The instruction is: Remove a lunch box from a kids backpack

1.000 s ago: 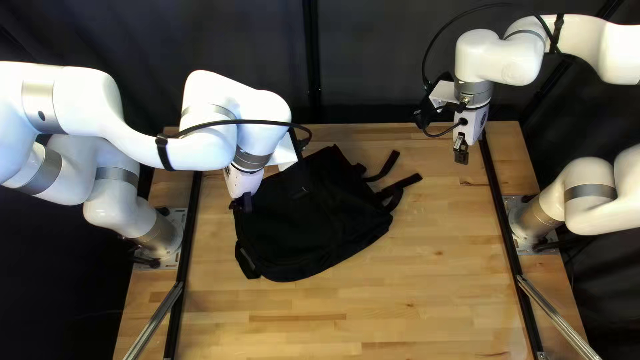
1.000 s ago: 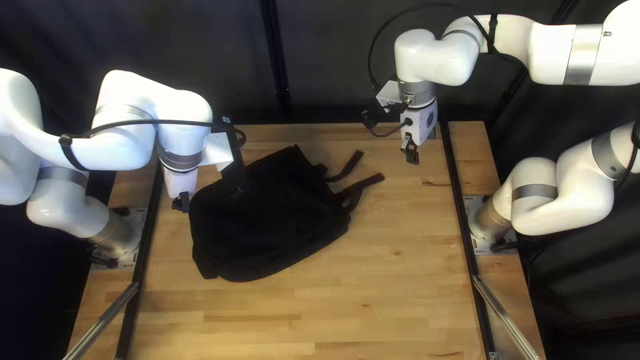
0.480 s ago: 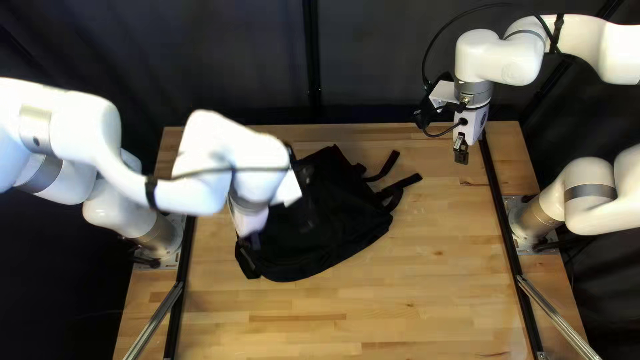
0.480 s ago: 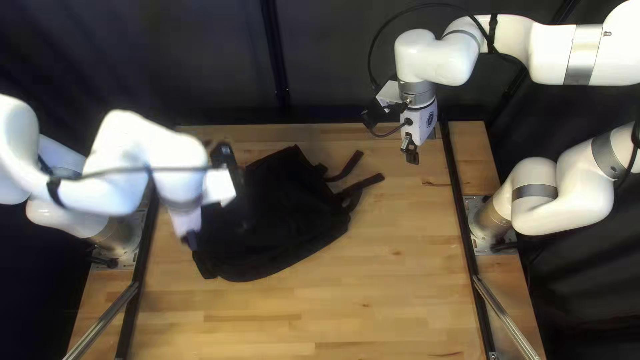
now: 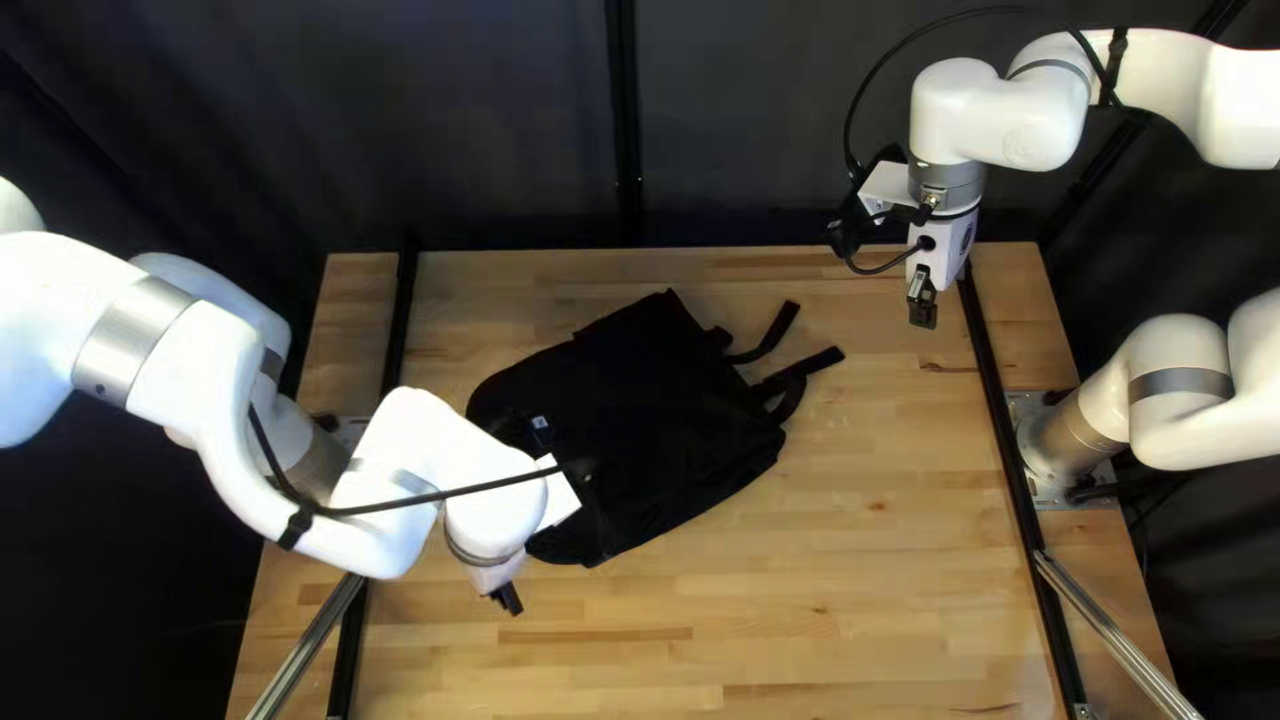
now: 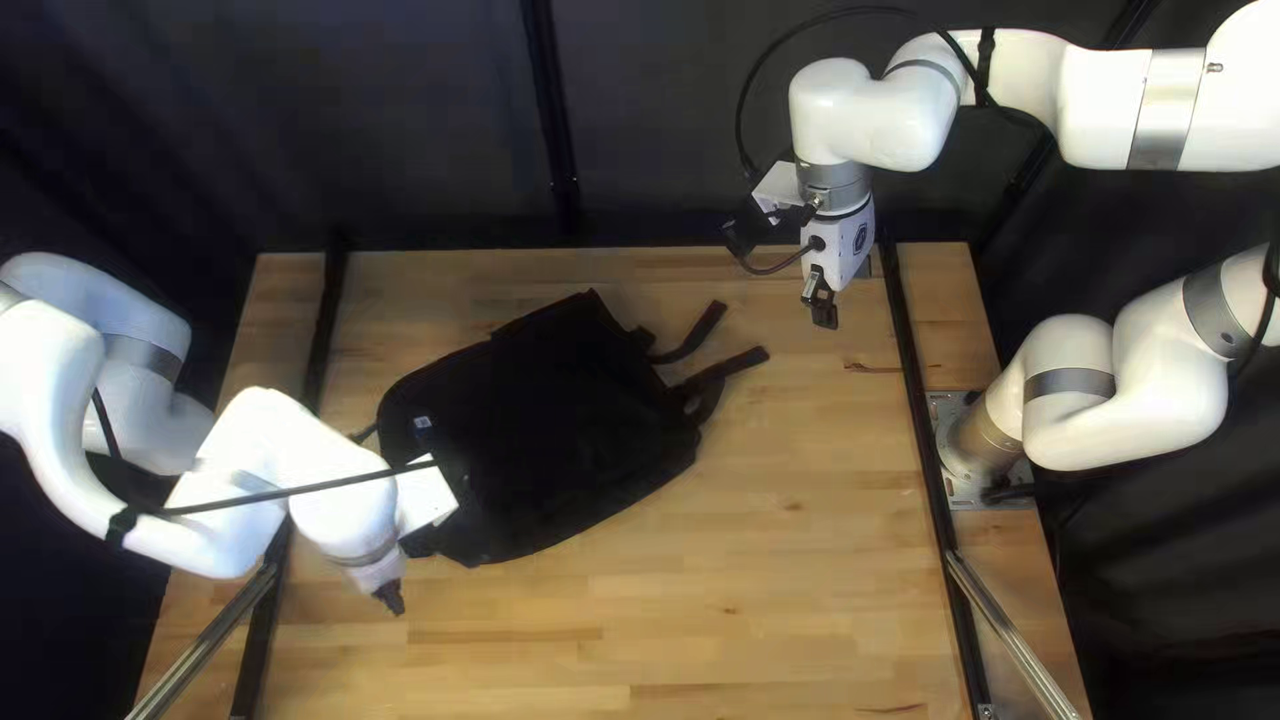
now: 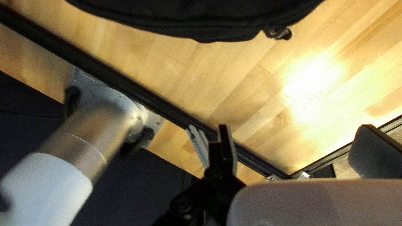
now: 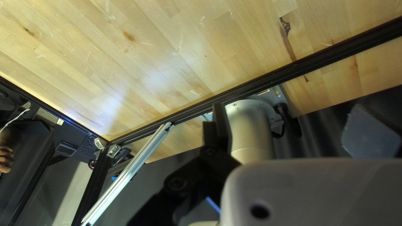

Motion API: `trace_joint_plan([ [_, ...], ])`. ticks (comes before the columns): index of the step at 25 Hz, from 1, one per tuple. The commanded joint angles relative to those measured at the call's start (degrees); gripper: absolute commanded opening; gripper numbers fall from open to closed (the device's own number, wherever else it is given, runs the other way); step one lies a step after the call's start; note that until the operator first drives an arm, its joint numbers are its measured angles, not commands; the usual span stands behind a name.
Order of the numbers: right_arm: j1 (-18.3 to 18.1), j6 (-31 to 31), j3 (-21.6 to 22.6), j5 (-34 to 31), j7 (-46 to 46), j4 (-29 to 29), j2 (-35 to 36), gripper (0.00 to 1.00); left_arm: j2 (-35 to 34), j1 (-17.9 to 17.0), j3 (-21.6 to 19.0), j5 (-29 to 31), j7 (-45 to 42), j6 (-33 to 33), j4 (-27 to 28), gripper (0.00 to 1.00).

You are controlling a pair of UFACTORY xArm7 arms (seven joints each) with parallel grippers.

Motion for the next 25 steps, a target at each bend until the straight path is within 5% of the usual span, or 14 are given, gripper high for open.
trace_joint_plan([
  [1,0.0,0.0,0.0,0.0,0.0,0.0,0.0,1.00,-0.9,0.2,0.6,-0.3,0.8,1.2,0.2,1.00],
  [16,0.0,0.0,0.0,0.0,0.0,0.0,0.0,1.00,0.4,0.6,0.7,-0.5,-0.4,1.5,1.3,1.00],
  [25,0.0,0.0,0.0,0.0,0.0,0.0,0.0,1.00,1.7,-3.0,-8.3,7.4,-13.5,-6.1,1.6,1.00],
])
